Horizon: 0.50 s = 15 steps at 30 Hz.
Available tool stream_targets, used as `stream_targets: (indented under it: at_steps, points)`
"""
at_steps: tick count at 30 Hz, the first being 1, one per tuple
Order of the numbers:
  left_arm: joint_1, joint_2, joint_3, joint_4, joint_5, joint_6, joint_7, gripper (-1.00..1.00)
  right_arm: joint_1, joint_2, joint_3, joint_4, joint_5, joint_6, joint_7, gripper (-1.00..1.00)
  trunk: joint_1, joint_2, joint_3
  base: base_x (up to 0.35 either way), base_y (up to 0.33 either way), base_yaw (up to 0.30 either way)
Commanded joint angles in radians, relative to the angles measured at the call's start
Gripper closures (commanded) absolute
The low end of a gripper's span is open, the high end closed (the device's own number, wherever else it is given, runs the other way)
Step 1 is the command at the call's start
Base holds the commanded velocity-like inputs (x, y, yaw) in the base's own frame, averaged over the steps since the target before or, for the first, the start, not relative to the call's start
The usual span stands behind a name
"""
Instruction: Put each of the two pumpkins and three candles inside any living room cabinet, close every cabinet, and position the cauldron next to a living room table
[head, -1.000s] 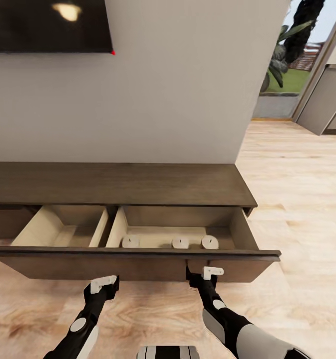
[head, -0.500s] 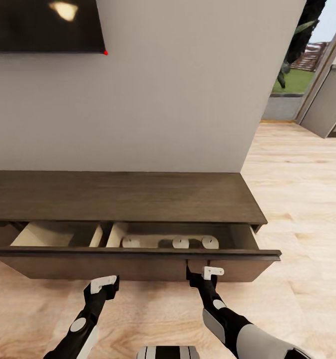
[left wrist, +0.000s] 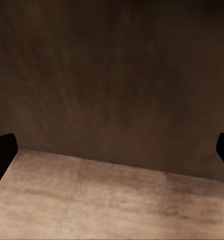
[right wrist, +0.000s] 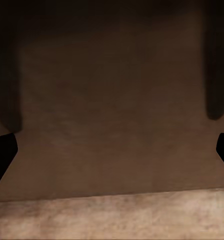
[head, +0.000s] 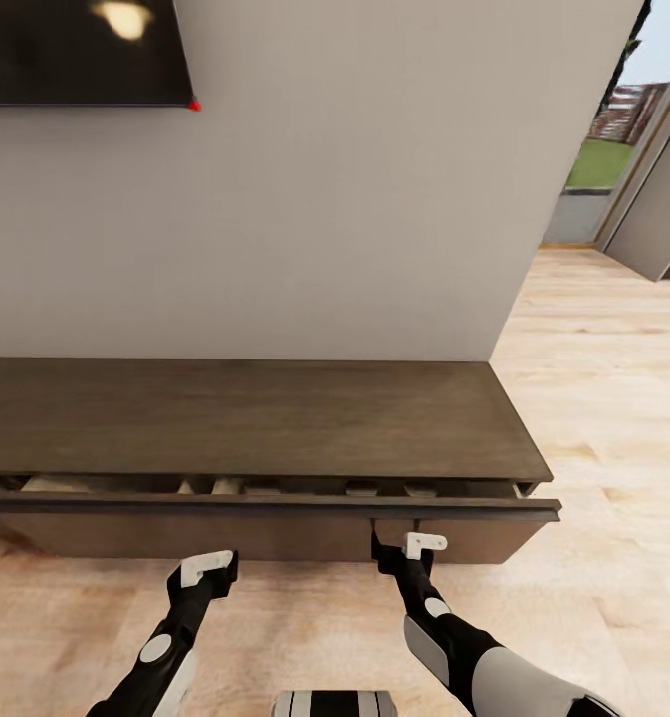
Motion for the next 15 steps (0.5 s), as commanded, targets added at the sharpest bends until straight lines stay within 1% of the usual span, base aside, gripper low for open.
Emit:
stream_targets:
  at_steps: [1, 5, 15]
  points:
    - [0.000, 0.001, -0.004, 0.000, 0.008, -0.003, 0.004, -1.00, -0.001, 0.000, 0.009, -0.001, -0.001, -0.003, -0.006, -1.00, 0.000, 0.000, -0.001, 0.204, 0.000, 0.000]
    - [0.000, 0.001, -0.004, 0.000, 0.008, -0.005, 0.003, -1.00, -0.001, 0.000, 0.009, -0.001, -0.001, -0.003, -0.006, -1.00, 0.000, 0.000, -0.001, 0.122, 0.000, 0.000]
    - [0.000, 0.001, -0.004, 0.000, 0.008, -0.005, 0.001, -1.00, -0.001, 0.000, 0.009, -0.001, -0.001, -0.003, -0.006, -1.00, 0.000, 0.000, -0.001, 0.012, 0.000, 0.000]
